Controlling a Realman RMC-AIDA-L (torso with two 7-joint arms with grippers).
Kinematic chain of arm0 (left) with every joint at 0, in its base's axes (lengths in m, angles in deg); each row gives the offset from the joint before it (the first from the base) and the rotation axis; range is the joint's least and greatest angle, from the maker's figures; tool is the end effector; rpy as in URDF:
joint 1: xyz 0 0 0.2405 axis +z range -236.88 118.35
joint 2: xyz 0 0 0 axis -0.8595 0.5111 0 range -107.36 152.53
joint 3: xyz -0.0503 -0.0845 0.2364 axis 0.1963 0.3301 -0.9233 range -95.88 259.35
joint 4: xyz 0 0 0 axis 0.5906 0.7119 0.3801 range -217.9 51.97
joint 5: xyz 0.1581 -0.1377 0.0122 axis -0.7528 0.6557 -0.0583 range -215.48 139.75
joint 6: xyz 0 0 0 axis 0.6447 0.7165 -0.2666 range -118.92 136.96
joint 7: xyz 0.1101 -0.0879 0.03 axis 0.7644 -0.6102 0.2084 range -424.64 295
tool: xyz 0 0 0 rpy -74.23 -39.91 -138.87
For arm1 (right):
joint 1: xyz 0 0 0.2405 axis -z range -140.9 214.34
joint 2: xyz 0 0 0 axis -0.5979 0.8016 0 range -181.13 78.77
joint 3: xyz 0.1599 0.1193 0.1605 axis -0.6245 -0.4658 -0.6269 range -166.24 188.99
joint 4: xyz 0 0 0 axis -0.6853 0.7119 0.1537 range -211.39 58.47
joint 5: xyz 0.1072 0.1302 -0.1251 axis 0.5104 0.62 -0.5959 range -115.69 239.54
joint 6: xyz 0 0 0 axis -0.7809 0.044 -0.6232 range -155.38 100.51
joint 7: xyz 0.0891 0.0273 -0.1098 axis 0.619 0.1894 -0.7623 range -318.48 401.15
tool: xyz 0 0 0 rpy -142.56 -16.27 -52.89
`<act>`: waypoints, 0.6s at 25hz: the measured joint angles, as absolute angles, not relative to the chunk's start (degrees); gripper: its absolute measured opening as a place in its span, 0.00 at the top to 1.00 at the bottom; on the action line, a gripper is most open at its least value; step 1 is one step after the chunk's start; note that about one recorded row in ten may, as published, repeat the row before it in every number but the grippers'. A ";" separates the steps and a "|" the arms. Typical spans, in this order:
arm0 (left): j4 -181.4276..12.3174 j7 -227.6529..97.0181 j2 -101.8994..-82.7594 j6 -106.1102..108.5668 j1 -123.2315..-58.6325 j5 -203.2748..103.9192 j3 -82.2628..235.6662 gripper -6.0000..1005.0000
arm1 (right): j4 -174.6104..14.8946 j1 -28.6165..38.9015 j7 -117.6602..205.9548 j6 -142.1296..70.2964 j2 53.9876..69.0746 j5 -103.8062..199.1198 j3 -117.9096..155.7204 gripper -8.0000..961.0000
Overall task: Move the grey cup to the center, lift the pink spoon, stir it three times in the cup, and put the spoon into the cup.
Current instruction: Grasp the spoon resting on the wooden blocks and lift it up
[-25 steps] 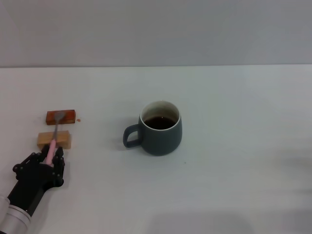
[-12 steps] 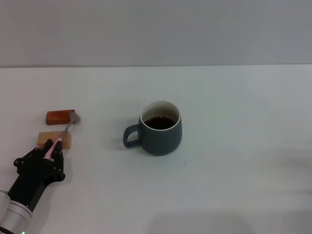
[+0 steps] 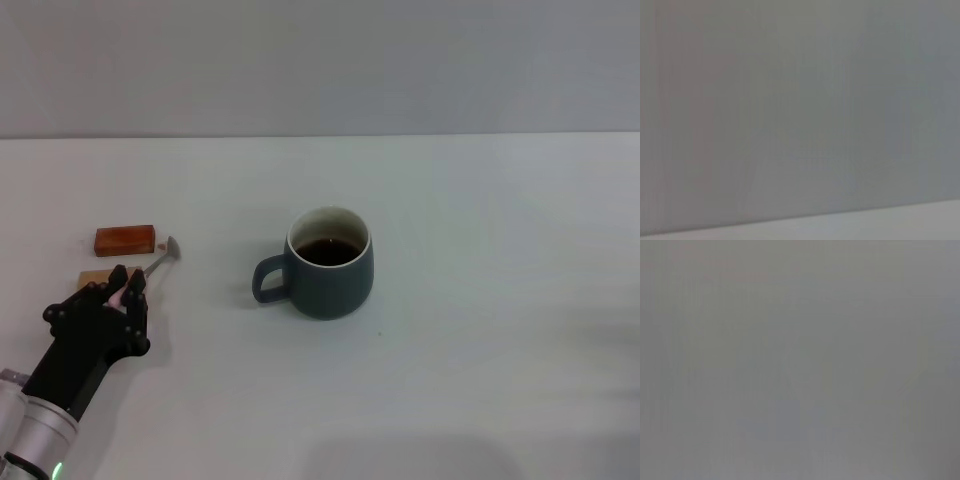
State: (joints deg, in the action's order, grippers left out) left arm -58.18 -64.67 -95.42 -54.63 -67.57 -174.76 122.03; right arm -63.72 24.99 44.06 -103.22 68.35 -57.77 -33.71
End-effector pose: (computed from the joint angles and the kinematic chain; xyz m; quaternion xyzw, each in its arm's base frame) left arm -0.3335 0.2477 -0.0626 -0.7463 -0.2471 -0.2654 0.5582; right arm 0.3741 0.2531 0.0039 -0.6046 0.2614 0.2793 0.6986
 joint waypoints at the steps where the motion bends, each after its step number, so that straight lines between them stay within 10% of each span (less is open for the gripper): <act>1: -58.02 -64.66 -95.42 -55.05 -67.60 -174.77 121.94 0.84 | -63.72 25.03 44.06 -103.32 68.35 -57.77 -33.71 0.99; 15: -54.91 -64.65 -94.43 -58.58 -68.22 -179.42 125.13 0.85 | -63.45 25.06 44.06 -103.99 68.35 -57.78 -33.71 0.99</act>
